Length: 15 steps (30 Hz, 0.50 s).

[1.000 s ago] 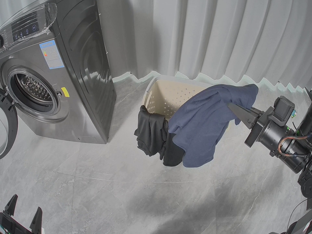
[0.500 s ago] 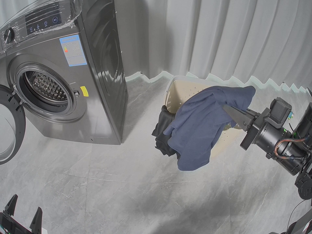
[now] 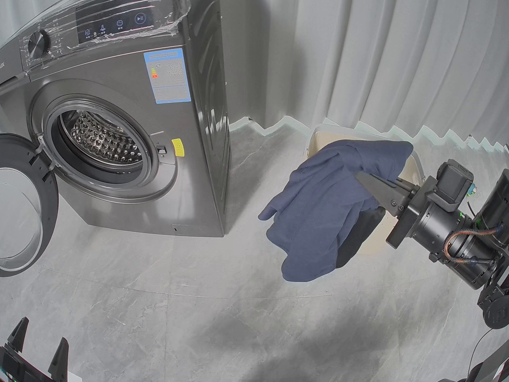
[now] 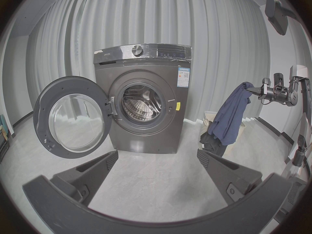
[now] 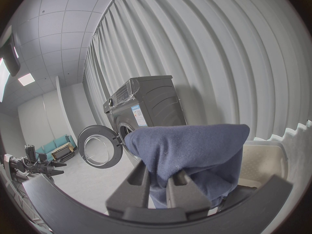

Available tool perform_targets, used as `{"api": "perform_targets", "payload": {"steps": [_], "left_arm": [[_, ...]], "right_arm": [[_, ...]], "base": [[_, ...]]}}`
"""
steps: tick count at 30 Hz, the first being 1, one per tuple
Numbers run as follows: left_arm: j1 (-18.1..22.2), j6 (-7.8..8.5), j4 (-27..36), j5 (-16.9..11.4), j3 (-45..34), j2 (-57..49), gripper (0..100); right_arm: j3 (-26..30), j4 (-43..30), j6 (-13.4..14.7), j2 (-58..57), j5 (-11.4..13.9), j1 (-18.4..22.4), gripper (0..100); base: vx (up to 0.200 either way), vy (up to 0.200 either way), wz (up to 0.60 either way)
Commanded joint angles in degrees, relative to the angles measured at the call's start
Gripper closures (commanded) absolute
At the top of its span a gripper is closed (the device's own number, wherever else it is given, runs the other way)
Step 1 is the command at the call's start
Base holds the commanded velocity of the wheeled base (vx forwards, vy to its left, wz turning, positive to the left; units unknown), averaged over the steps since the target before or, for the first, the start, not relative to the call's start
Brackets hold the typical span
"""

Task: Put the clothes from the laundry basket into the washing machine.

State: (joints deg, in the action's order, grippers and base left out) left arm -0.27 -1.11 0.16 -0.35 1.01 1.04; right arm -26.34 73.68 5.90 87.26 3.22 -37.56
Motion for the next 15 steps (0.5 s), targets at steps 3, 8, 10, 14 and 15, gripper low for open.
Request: {"api": "perform_targets", "payload": {"steps": [3,8,10,14,15], "left_arm": [[-0.1,0.05,0.0,0.0,-0.9,-0.4,0],[0.0,-0.03,0.0,0.0,-0.9,-0.4,0],[0.0,-0.03,0.0,0.0,-0.9,-0.4,0],[0.0,-0.03,0.0,0.0,-0.9,-0.4,0],[-0.1,-0.03,0.0,0.0,-0.9,-0.4,0]], "right_arm": [[0.0,0.2,0.0,0.4,0.0,-0.3,100],[0.0,0.2,0.0,0.4,-0.1,-0.3,100],[0.0,0.3,0.0,0.4,-0.1,-0.3,100],[0.0,0.3,0.0,0.4,-0.1,-0.3,100],[0.0,0.3,0.0,0.5,-0.2,-0.3,100]], "base": [[0.000,0.200,0.00],[0.000,0.200,0.00],[0.000,0.200,0.00],[0.000,0.200,0.00],[0.000,0.200,0.00]]}}
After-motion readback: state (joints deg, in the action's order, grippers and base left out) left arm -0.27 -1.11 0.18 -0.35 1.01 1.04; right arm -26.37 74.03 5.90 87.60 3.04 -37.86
